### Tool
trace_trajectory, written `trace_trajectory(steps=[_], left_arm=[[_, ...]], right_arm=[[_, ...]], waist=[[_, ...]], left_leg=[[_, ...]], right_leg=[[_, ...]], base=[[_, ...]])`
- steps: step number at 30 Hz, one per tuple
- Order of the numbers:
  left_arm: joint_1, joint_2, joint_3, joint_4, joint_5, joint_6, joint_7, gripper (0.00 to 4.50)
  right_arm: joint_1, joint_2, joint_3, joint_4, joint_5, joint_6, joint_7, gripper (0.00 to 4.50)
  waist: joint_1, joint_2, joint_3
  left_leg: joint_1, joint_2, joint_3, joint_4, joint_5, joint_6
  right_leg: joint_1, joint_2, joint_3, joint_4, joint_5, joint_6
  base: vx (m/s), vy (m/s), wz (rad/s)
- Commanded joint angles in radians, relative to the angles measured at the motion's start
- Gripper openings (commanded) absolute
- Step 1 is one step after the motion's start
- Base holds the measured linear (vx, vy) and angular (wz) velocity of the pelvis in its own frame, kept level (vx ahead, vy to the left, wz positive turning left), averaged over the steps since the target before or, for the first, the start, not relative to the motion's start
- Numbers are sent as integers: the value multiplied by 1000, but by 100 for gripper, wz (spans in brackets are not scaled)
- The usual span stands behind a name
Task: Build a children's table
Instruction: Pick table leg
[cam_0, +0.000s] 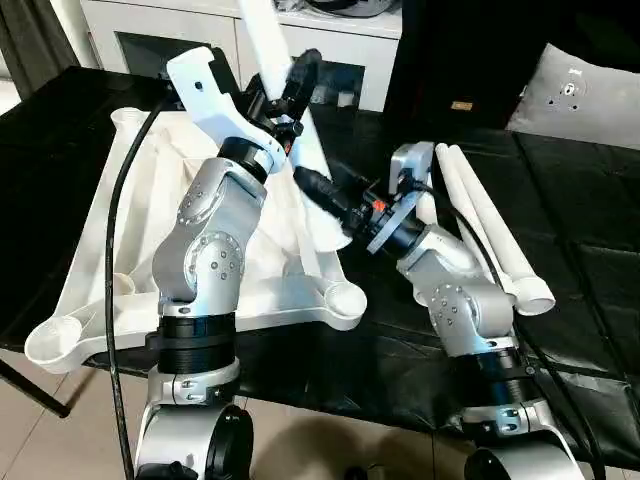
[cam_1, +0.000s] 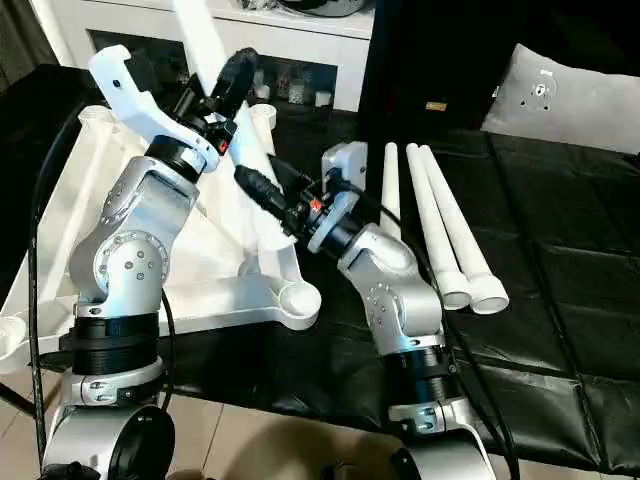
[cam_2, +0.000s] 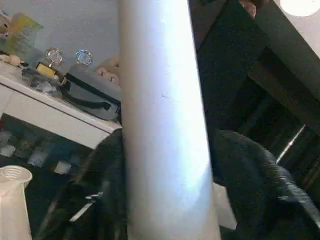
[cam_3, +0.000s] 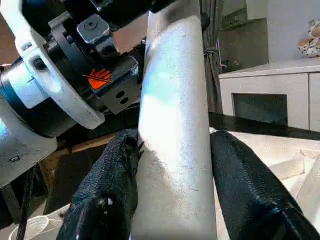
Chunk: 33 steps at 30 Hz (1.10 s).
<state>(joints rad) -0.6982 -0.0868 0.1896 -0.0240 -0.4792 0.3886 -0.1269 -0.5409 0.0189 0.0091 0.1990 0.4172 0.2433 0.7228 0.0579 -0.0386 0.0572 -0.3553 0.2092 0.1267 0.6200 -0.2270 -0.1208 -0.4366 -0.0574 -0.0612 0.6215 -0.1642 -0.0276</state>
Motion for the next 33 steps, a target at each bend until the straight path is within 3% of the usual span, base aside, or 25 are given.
trace_trajectory(steps=[1, 12, 20, 21, 23, 25, 31, 33], left_arm=[[-1, -5, -13, -12, -10, -2, -1, 267], [6, -5, -11, -9, -14, 1, 4, 189], [1, 3, -5, 8, -7, 4, 17, 180], [0, 6, -4, 11, -7, 3, 19, 180], [-3, 11, -1, 15, -7, 2, 21, 180], [-9, 22, 3, 24, -3, 0, 19, 180], [-28, 68, 20, 57, 9, -8, 4, 180], [-32, 96, 15, 71, 16, 2, -16, 180]], right_arm=[[4, -2, 8, -8, -5, -20, 5, 184], [1, -6, 14, 9, -13, -40, 6, 184], [-7, -14, 16, 34, -45, -68, -17, 184], [-8, -12, 12, 39, -40, -67, -15, 240], [-10, -11, 5, 44, -33, -66, -12, 254], [-9, 0, -19, 37, 29, -24, 17, 260], [-7, -31, -20, 29, 31, -38, 40, 309], [-5, -48, -37, 3, 63, -12, 53, 341]], waist=[[-1, 4, -73], [0, 4, -72], [-1, 5, -73], [-1, 5, -73], [-1, 5, -73], [-1, 6, -73], [0, 8, -75], [1, 9, -76]], left_leg=[[-13, 1, 25, -71, -16, 50], [-14, 0, 25, -71, -20, 50], [-13, 0, 25, -70, -18, 50], [-12, 0, 26, -71, -26, 49], [-12, -1, 25, -71, -32, 49], [-12, -1, 25, -71, -31, 50], [-11, -1, 24, -70, -10, 51], [-10, -1, 24, -69, -8, 52]], right_leg=[[89, -54, 41, -63, -106, -178], [89, -54, 41, -63, -102, -184], [90, -54, 41, -62, -100, -182], [89, -54, 41, -64, -112, -181], [89, -53, 41, -64, -118, -180], [89, -53, 41, -64, -113, -181], [90, -53, 40, -59, -81, -184], [90, -53, 40, -58, -76, -189]], base=[[0, 0, 0], [0, 0, 0], [0, 0, 0], [0, 0, 0], [0, 0, 0], [0, 0, 0], [0, 0, 0], [0, 0, 0]])
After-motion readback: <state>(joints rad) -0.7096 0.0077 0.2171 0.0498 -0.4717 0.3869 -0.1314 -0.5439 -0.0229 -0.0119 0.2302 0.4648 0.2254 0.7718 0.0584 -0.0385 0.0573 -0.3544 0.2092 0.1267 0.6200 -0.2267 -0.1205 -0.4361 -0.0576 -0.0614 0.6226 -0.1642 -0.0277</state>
